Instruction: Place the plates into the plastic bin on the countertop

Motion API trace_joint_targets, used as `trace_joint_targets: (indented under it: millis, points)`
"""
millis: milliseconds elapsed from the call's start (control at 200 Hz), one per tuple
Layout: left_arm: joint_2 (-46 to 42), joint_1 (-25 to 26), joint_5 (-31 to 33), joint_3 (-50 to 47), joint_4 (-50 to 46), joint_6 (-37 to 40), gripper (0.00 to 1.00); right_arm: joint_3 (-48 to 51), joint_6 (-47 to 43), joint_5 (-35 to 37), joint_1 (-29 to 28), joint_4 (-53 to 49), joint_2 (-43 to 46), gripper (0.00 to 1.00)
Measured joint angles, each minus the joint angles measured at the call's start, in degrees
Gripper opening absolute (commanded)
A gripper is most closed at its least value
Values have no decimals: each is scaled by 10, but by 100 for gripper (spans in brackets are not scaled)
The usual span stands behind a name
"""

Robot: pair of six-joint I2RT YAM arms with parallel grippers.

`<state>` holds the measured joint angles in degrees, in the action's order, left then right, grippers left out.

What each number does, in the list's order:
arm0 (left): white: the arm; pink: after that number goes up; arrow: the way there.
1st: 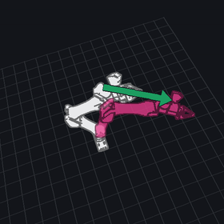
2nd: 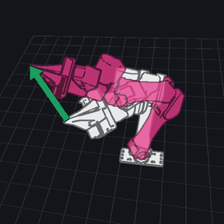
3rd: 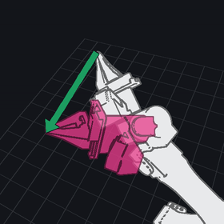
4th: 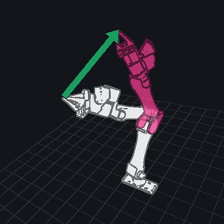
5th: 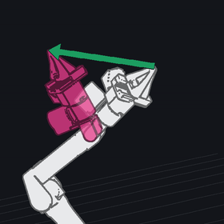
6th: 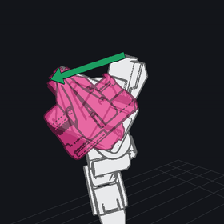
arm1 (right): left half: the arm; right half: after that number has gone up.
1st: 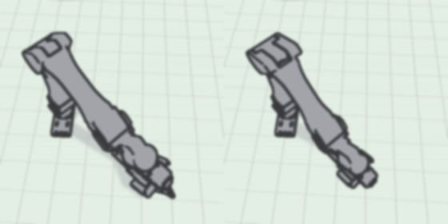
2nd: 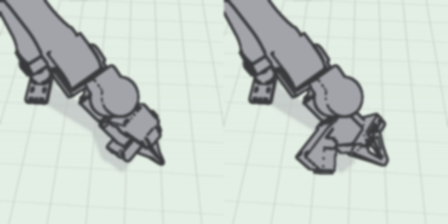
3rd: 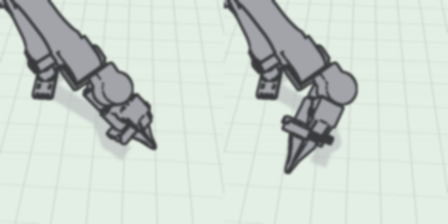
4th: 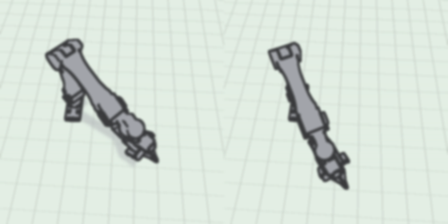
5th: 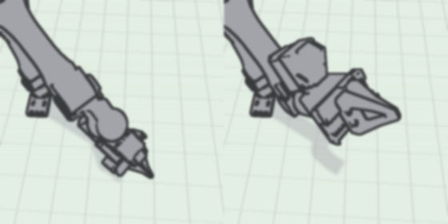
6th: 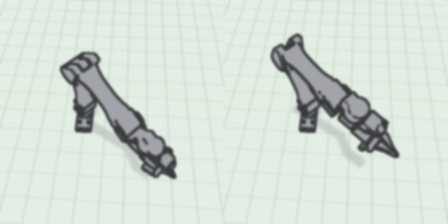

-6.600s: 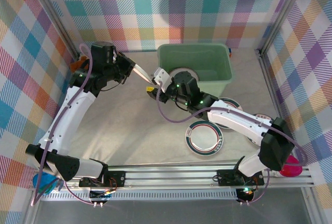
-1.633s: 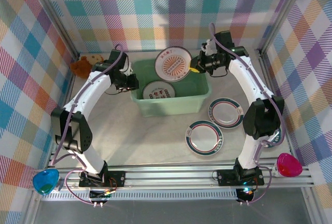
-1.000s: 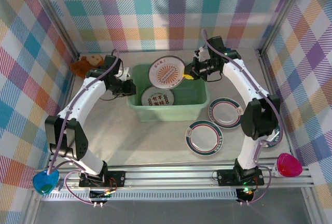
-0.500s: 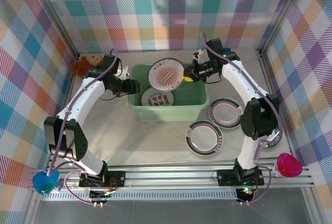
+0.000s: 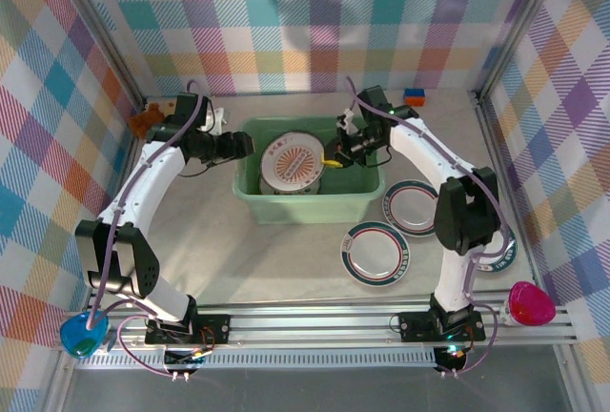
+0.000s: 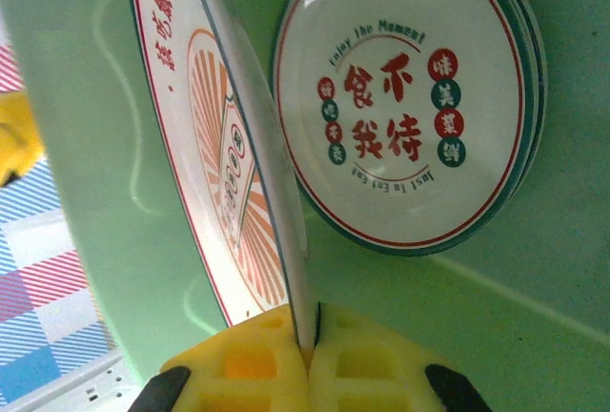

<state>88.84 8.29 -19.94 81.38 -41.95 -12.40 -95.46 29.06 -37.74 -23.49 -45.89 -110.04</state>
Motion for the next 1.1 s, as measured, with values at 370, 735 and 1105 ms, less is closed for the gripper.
trace_joint_targets:
  millis: [370,735,1105]
  points:
    - [0,0,1,22,4,2,70,-35,-12,44,-28,-35,-90,0]
    - [0,-3,0,22,3,5,70,-66,-11,61,-36,-56,-114,40]
    - [0,-3,-1,22,15,4,70,-107,-22,55,-45,-68,-126,68]
